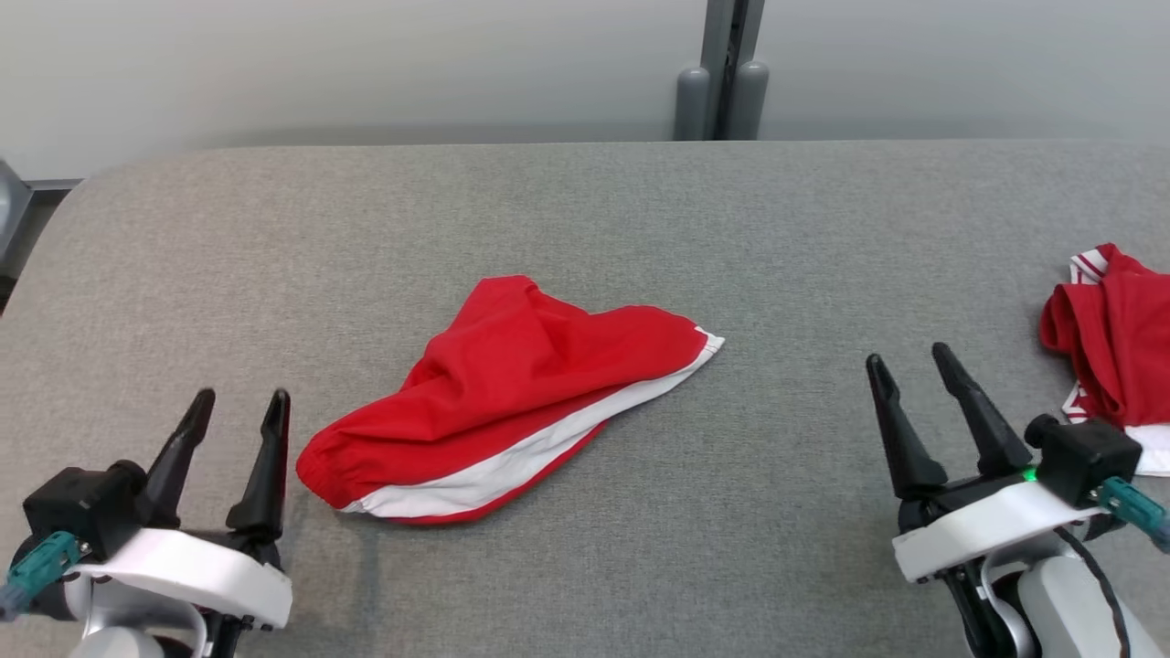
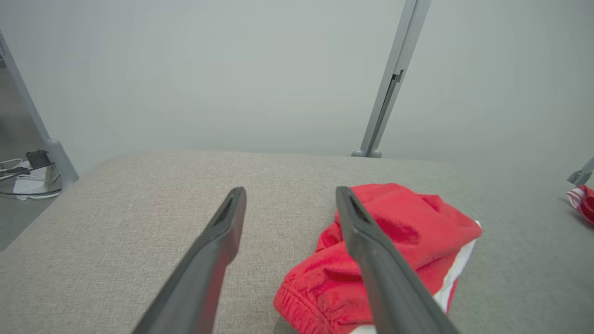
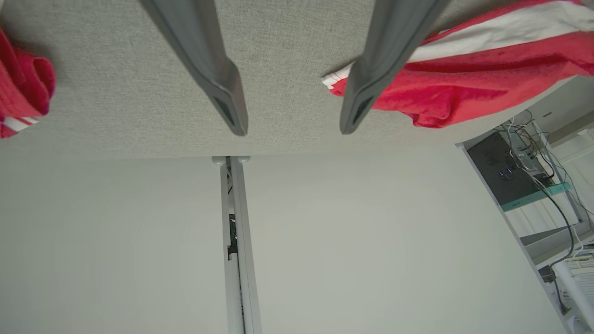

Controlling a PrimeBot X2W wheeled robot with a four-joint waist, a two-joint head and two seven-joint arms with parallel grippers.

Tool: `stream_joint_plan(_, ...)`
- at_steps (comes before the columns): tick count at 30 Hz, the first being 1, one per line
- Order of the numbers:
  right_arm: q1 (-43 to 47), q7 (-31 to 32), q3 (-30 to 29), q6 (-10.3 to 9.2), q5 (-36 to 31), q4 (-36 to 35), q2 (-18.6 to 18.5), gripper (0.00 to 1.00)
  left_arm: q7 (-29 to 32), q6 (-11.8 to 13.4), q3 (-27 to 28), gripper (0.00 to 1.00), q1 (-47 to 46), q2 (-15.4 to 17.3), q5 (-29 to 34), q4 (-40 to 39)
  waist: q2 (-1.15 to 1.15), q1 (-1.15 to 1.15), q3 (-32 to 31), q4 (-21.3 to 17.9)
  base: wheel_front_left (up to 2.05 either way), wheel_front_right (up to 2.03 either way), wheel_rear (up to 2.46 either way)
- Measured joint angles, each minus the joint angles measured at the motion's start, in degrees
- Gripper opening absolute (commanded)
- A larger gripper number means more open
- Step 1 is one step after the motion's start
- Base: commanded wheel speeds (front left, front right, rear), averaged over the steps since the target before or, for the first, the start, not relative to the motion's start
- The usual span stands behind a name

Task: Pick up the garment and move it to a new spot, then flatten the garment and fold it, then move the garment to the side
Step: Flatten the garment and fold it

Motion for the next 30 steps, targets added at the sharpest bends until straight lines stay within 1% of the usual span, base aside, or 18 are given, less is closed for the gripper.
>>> stream_joint_plan(3, -1.60, 0.43, 2.43, 0.00, 2.07, 3.41, -0.36, 1.00, -3.37, 1.34, 0.31, 1.00, -0.65, -1.94, 1.18, -1.91, 0.00, 0.00, -0.05, 0.90, 0.00, 0.00, 0.00)
stream_joint_plan(5, -3.86, 1.42, 4.09, 0.00, 2.64, 5.94, -0.82, 1.00, -4.67, 1.37, -0.35, 1.00, -0.90, -3.28, 2.18, -2.47, 0.00, 0.00, 0.12, 1.56, 0.00, 0.00, 0.00)
stream_joint_plan(9, -9.92, 5.75, 6.03, 0.00, 5.24, 12.30, -0.82, 1.00, -6.57, 1.22, -1.90, 1.00, -2.06, -5.73, 4.08, -2.52, 0.00, 0.00, 0.91, 2.96, 0.00, 0.00, 0.00)
stream_joint_plan(11, -13.22, 8.34, 7.02, 0.00, 6.55, 15.82, -0.96, 1.00, -7.32, 0.73, -2.05, 1.00, -3.20, -6.92, 5.11, -2.49, 0.00, 0.00, 1.41, 3.87, 0.00, 0.00, 0.00)
stream_joint_plan(16, -19.80, 13.79, 9.73, 0.00, 9.23, 24.20, -0.75, 1.00, -8.16, -0.77, -1.57, 1.00, -4.42, -10.70, 7.09, -1.96, 0.00, 0.00, 2.76, 6.51, 0.00, 0.00, 0.00)
stream_joint_plan(23, -25.33, 20.28, 10.07, 0.00, 12.73, 35.26, 0.41, 1.00, -8.26, -4.44, 0.93, 1.00, -5.01, -15.04, 9.80, 0.42, 0.00, 0.00, 4.25, 10.32, 0.00, 0.00, 0.00)
stream_joint_plan(27, -27.16, 22.69, 10.33, 0.00, 15.00, 38.42, 1.93, 1.00, -8.26, -6.77, 2.48, 1.00, -5.01, -17.19, 11.04, 1.82, 0.00, 0.00, 4.70, 11.79, 0.00, 0.00, 0.00)
stream_joint_plan(30, -28.27, 23.54, 10.92, 0.00, 15.62, 40.21, 2.09, 1.00, -8.26, -8.16, 3.66, 1.00, -4.98, -18.37, 11.94, 2.88, 0.00, 0.00, 4.90, 12.32, 0.00, 0.00, 0.00)
